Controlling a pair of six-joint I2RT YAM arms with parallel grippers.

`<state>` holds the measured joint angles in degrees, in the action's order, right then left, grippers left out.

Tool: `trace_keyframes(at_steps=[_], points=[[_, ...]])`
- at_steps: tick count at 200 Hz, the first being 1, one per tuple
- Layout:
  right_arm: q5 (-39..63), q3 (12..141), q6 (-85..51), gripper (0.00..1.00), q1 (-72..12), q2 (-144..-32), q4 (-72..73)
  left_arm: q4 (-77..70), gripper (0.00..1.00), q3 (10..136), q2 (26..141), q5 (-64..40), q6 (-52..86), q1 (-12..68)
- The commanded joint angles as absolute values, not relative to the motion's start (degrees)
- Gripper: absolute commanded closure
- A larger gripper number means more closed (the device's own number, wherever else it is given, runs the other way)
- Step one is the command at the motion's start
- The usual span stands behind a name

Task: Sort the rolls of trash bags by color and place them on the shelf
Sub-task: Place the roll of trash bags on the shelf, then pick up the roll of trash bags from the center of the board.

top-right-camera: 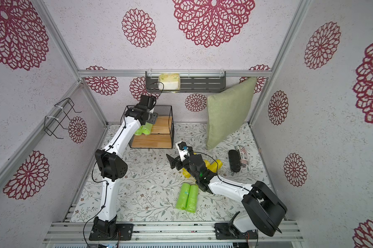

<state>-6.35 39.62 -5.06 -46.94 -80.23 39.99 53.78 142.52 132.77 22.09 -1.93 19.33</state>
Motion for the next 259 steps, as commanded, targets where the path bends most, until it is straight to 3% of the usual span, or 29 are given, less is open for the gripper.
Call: trace_keyframes(at_steps=[1,36,70,139,201,259], points=[[-7.5,38.9,-7.2,0.04,-47.2,-77.2,37.8,52.6,0.31,142.3,128.6,19.0,0.1,19.0],[-5.4,37.7,-11.0,0.03,-47.1,-73.3,25.2,51.3,0.29,132.7,119.1,12.5,5.3,19.7],[-2.9,36.7,-13.7,0.03,-46.8,-68.1,12.1,42.6,0.27,112.8,104.1,4.2,11.3,22.4],[10.7,30.7,-17.7,0.02,-37.8,-58.6,4.4,28.5,0.27,77.2,84.2,-4.3,24.9,36.5],[10.3,28.5,-18.1,0.02,-26.7,-58.7,4.6,29.8,0.27,63.6,85.6,-9.4,34.4,47.4],[8.7,25.7,-18.7,0.02,-18.5,-56.3,7.5,29.5,0.24,64.5,96.9,-15.2,35.6,53.5]])
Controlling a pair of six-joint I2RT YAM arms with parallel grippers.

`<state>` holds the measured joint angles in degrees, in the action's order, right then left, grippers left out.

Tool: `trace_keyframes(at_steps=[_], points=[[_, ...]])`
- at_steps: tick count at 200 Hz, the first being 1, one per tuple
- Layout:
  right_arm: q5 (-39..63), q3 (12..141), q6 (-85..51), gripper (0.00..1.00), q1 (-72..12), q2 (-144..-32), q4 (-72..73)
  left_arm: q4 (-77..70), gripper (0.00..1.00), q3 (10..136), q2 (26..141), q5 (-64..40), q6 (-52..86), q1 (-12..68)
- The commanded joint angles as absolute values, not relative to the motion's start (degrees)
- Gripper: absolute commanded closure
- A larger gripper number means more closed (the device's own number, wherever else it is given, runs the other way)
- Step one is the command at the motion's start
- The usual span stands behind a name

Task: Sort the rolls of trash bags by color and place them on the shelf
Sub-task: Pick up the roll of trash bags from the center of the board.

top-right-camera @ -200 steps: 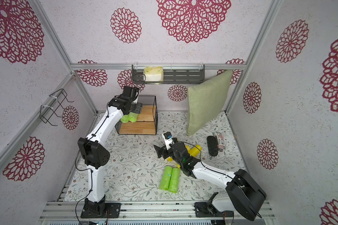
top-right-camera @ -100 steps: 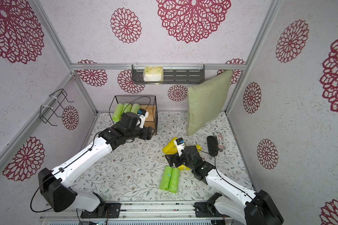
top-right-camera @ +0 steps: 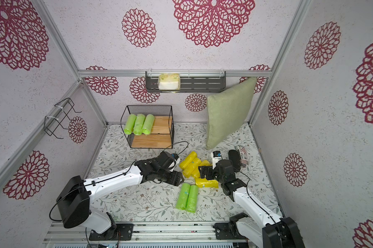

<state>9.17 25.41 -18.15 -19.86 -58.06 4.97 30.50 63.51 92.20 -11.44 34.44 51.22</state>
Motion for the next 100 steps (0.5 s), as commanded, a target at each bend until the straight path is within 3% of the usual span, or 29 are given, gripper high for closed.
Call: trace_keyframes(at_steps=[1,33,100], points=[[8.8,25.7,-18.6,0.02,-18.5,-56.3,7.5,29.4,0.24,64.6,97.1,-15.4,35.7,53.6],[9.8,24.7,-18.5,0.02,-18.3,-56.1,8.6,28.9,0.25,65.9,103.0,-16.4,35.8,55.5],[11.1,21.5,-19.8,0.02,-18.3,-53.7,11.0,28.2,0.42,66.2,106.3,-16.2,35.9,55.4]])
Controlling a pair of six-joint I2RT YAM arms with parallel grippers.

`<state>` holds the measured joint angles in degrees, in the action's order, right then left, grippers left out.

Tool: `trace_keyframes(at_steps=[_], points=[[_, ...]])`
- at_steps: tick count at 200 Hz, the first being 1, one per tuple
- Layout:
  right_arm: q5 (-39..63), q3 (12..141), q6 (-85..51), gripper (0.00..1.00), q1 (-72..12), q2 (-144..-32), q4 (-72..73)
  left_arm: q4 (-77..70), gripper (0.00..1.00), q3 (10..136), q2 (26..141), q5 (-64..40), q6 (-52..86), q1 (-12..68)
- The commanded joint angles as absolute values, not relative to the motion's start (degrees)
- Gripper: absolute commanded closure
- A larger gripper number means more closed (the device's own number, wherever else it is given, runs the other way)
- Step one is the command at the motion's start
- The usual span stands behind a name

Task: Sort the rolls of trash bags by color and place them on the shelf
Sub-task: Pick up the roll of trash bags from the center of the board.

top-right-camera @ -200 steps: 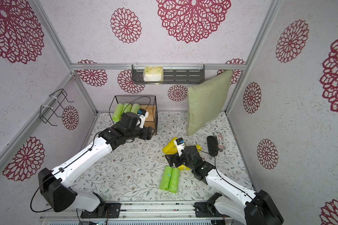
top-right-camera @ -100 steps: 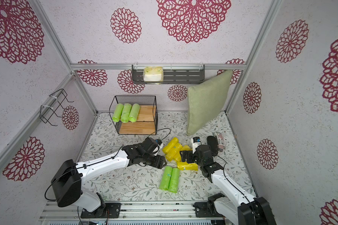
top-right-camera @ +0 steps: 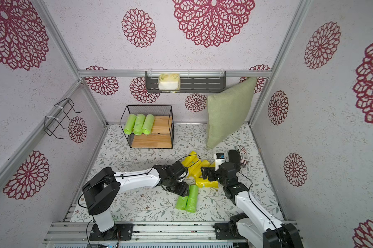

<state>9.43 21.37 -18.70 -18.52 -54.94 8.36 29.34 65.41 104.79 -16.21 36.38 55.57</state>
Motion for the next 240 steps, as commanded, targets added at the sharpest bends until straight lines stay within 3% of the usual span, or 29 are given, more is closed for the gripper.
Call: trace_keyframes(at_steps=[1,40,80,134,167,214,240], points=[[11.1,21.5,-19.8,0.02,-18.3,-53.7,11.1,28.3,0.42,66.2,106.3,-16.2,35.9,55.3],[10.8,21.1,-19.7,0.02,-18.2,-52.9,11.1,33.3,0.52,65.9,104.1,-6.2,32.3,53.5],[11.0,20.5,-20.5,0.02,-18.2,-53.4,12.6,39.7,0.52,65.3,98.0,5.9,26.8,47.1],[12.1,21.4,-21.4,0.03,-18.3,-56.1,14.3,36.3,0.46,68.4,101.2,5.6,21.9,39.4],[13.1,21.5,-22.0,0.03,-18.3,-56.7,14.9,36.9,0.42,69.8,103.1,5.7,21.4,39.0],[13.7,20.8,-23.1,0.03,-18.5,-57.3,16.8,33.6,0.24,65.3,101.1,3.8,25.2,39.1],[14.5,21.4,-23.3,0.03,-18.6,-58.9,17.7,28.9,0.22,62.9,101.2,1.2,28.3,39.7]])
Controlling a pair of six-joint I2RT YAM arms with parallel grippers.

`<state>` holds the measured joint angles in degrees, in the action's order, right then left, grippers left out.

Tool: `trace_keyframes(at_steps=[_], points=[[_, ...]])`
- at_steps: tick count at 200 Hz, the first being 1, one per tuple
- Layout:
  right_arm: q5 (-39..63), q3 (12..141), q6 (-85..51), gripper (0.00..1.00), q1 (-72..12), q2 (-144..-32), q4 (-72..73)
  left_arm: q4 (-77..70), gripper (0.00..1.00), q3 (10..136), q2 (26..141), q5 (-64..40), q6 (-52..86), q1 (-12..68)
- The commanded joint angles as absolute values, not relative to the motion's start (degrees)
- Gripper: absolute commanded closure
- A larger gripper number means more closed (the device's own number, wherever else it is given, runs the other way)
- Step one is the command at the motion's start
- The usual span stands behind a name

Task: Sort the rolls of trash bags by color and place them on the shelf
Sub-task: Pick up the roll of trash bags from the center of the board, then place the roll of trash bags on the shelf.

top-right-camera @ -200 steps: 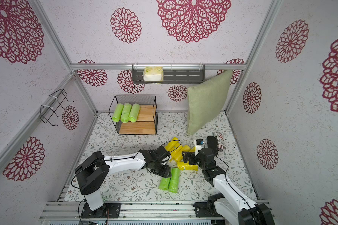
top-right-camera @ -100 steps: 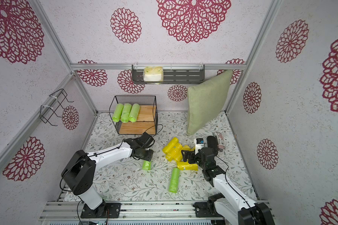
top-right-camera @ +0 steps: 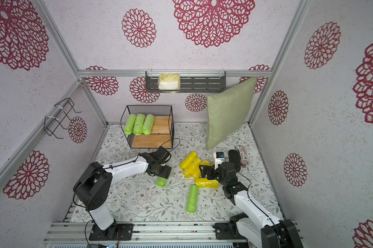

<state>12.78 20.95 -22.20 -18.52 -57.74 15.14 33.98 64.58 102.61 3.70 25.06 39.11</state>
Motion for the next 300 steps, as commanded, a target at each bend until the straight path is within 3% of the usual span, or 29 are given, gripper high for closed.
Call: trace_keyframes(at_steps=[1,19,63,123,151,201,248,300], points=[[14.5,21.4,-23.3,0.03,-18.6,-58.9,17.8,28.9,0.22,62.8,101.2,1.3,28.3,39.7],[14.8,22.0,-23.3,0.03,-18.9,-59.6,18.1,29.0,0.25,63.2,102.2,4.7,28.8,40.2],[15.2,21.1,-22.2,0.04,-21.3,-58.4,21.6,26.3,0.46,61.6,101.5,8.4,29.5,41.2],[18.0,20.1,-14.8,0.05,-31.2,-55.8,28.0,27.5,0.63,60.7,93.5,13.8,24.5,40.9],[21.8,20.4,-11.9,0.04,-34.5,-56.4,29.5,31.9,0.64,63.8,88.1,16.6,20.5,39.8],[17.8,20.6,-11.2,0.04,-36.9,-57.3,32.5,40.6,0.63,76.7,82.1,22.0,12.8,36.5],[18.1,21.8,-11.5,0.04,-37.6,-58.9,34.8,41.3,0.62,89.1,85.5,19.9,11.8,29.8],[17.3,25.3,-9.5,0.04,-40.3,-60.9,35.5,42.6,0.61,104.3,97.2,18.5,9.6,26.5]])
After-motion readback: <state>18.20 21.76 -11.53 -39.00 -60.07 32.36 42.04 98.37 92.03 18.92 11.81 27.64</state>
